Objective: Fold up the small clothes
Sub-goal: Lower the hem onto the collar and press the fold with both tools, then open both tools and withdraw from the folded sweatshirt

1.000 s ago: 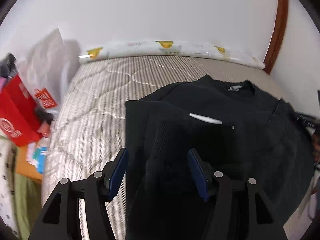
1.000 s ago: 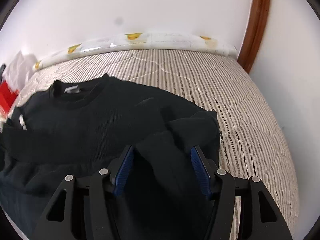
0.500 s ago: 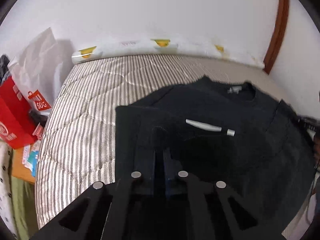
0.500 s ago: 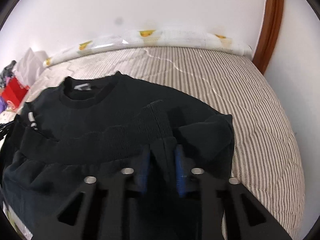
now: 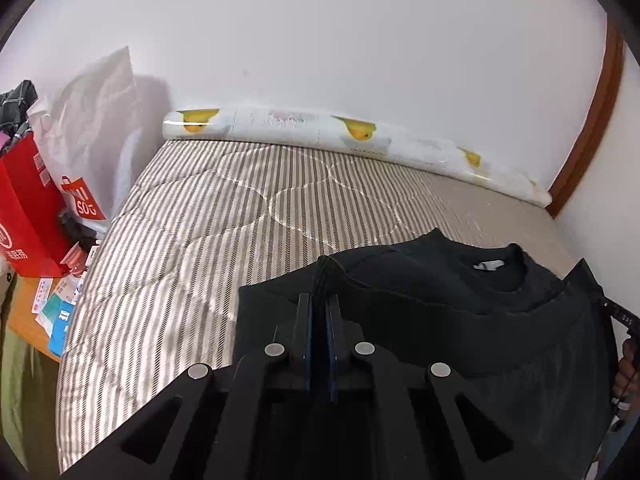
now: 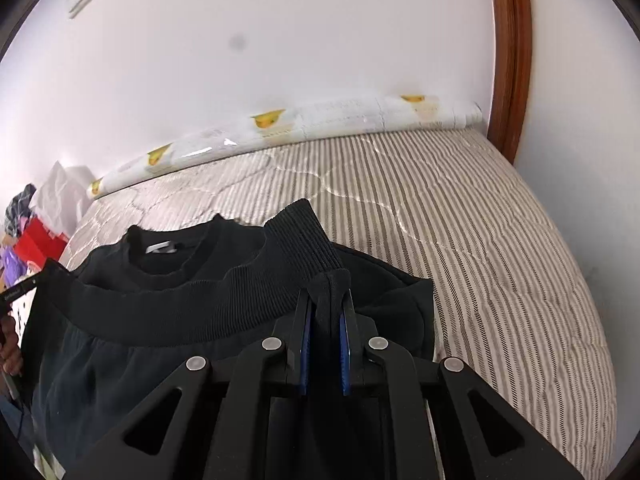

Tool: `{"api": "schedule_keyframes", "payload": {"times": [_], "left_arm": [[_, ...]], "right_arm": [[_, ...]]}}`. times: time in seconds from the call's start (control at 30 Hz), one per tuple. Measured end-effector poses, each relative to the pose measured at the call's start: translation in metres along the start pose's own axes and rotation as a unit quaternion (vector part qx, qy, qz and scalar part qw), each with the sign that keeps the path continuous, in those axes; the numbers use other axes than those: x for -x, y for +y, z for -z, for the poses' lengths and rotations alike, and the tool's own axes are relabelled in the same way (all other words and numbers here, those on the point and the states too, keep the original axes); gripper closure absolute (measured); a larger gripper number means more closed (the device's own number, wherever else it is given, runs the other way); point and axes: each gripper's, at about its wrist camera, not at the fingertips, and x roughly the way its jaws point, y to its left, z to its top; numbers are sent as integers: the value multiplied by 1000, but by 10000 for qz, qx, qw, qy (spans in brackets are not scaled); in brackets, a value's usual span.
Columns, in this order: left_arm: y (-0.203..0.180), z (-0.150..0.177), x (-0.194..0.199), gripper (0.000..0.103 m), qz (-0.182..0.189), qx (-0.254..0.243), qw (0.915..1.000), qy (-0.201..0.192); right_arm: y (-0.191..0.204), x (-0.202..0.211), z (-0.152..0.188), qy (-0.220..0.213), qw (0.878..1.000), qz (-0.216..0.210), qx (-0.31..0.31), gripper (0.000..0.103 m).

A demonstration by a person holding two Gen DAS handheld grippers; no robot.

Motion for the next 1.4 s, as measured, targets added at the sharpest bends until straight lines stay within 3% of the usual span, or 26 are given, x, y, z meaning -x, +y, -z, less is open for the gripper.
{"api": "schedule_keyframes", "payload": {"times": [0.23,0.4,0.57,0.8,0.97,1.13,1.27,1.4], "left_arm": [[-2,4,-19,95,-76,-59,9996,266],[1,6,-7,89,-10,27,9995,328],[2,22,22,70,-20,1,9996,277],[14,69,71,61,-44,116,9998,182],[26,113,101,60,-115,244,9994,203],[39,157,128,47,47,367,9992,157],[44,188,152,46,458,522,9976,63],[49,205,148,46,780,973,9918,280]], "right_arm": [[-5,-28,8,448,9988,209,-30,87],[6,5,9,118,9988,473,-34,76],[57,39,16,-184,9994,164,246,67],[136,39,56,-214,9976,-395,520,62],[176,28,90,-93,9957,-346,855,62],[185,25,120,15,9944,85,1057,62],[190,36,138,-47,9903,362,1340,62],[182,49,154,-48,9914,261,1285,62]]}}
